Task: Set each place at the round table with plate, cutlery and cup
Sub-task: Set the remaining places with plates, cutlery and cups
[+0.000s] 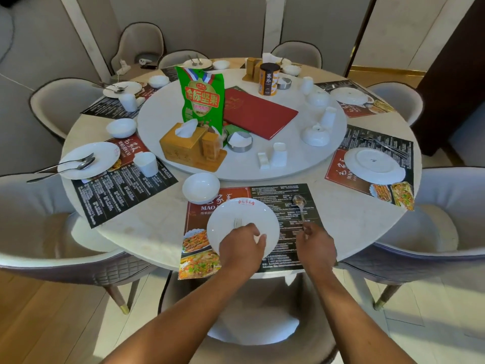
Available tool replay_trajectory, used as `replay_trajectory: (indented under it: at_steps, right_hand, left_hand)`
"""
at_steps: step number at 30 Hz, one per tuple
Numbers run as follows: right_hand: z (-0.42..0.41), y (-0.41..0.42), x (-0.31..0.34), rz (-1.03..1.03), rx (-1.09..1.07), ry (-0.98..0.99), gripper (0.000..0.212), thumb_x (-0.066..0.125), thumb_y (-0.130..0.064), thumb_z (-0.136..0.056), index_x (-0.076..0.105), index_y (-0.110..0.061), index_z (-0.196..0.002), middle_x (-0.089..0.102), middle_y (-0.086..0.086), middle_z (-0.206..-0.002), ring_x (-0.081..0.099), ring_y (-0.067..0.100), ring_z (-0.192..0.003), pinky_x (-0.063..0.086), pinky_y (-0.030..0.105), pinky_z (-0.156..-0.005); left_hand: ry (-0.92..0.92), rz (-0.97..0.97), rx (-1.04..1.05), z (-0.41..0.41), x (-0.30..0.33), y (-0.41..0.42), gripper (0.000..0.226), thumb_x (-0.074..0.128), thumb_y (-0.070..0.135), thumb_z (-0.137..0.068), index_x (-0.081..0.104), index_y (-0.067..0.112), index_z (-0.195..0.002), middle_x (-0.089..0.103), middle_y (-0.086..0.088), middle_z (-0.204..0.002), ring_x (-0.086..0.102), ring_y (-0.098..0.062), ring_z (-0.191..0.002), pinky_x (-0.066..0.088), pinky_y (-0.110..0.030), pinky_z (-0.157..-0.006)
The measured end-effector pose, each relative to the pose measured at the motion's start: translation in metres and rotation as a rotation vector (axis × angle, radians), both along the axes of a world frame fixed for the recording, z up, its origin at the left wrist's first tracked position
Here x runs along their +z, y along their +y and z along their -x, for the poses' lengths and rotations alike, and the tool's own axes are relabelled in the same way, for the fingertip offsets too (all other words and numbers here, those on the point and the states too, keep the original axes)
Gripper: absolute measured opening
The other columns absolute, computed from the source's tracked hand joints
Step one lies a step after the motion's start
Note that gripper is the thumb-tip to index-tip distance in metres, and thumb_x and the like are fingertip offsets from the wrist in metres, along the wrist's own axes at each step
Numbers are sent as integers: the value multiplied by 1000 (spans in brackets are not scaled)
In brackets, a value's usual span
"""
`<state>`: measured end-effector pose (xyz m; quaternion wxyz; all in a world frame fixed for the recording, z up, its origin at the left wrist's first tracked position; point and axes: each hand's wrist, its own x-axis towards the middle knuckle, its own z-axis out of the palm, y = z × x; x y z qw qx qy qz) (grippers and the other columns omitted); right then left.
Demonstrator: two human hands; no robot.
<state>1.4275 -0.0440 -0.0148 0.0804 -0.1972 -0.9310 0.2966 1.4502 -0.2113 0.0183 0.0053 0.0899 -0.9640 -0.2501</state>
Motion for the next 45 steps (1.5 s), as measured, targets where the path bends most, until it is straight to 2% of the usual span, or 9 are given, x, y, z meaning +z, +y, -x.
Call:
replay_trajectory:
  at_steps: [6, 10, 18, 26, 34, 37, 39, 42, 45]
  right_hand:
    - [18, 51, -3, -124, 36, -134, 23, 58, -28, -98, 73, -26, -116, 70, 3, -114, 69, 23, -90, 53, 30, -73]
    - [23, 71, -13, -237, 134, -192, 24, 55, -22, -98, 74, -26, -112, 67, 0, -112, 62, 20, -96, 54, 33, -76]
    - [17, 86, -22, -269, 255, -170, 28, 53, -24, -98, 70, -23, -121, 61, -1, -126, 54, 21, -110, 51, 33, -81]
    - [15, 89, -19, -237, 280, -183, 31, 51, -28, -100, 66, -22, -127, 59, -1, -130, 53, 20, -114, 51, 33, -87]
    - [17, 48, -12, 11, 146, -144, 25, 58, -37, -97, 69, -22, -114, 70, 0, -114, 66, 19, -95, 52, 29, -81]
    - [10, 15, -15, 185, 173, -112, 25, 60, -36, -97, 72, -20, -111, 75, -2, -105, 70, 18, -93, 50, 26, -85]
    - [5, -3, -20, 335, 183, -125, 26, 61, -37, -93, 74, -22, -110, 76, -7, -89, 72, 15, -83, 55, 33, -89]
    - [-1, -20, -22, 437, 230, -147, 22, 65, -27, -90, 73, -27, -110, 75, -9, -75, 72, 14, -74, 56, 34, -83]
    - [-5, -26, -18, 420, 240, -152, 27, 66, -17, -86, 71, -27, -111, 74, -9, -75, 71, 14, -79, 52, 29, -79]
  left_hand:
    - [-85, -72, -121, 45, -1, 77, 19, 65, 41, -95, 72, 25, -103, 72, 6, -97, 62, -11, -81, 50, -25, -72]
    - [-121, -52, -117, 69, -13, 118, 22, 67, 42, -93, 69, 21, -99, 70, 3, -92, 67, -18, -82, 49, -28, -65]
    - [-170, 54, -48, 94, -37, 144, 23, 71, 32, -90, 64, 18, -107, 69, -1, -98, 67, -23, -91, 45, -31, -64]
    - [-233, -105, 67, 87, -28, 137, 8, 64, 24, -94, 67, 17, -97, 69, 0, -91, 66, -20, -82, 55, -32, -70]
    - [-245, -368, 173, 31, -15, 64, 16, 60, 25, -98, 74, 21, -89, 62, 15, -76, 58, -4, -69, 41, -20, -61]
    - [-277, -356, 193, 9, -18, 29, 20, 60, 29, -98, 76, 23, -88, 69, 14, -82, 61, -6, -76, 44, -22, -75]
    - [-286, -388, 231, -2, -22, 12, 22, 62, 29, -95, 78, 19, -84, 74, 14, -80, 67, -9, -79, 51, -26, -83]
    - [-311, -479, 277, -16, -24, 1, 22, 64, 26, -93, 78, 19, -77, 72, 13, -63, 69, -5, -66, 57, -32, -81]
    - [-313, -548, 320, -26, -26, -5, 17, 64, 25, -93, 77, 19, -83, 73, 11, -63, 70, -4, -68, 58, -32, -80]
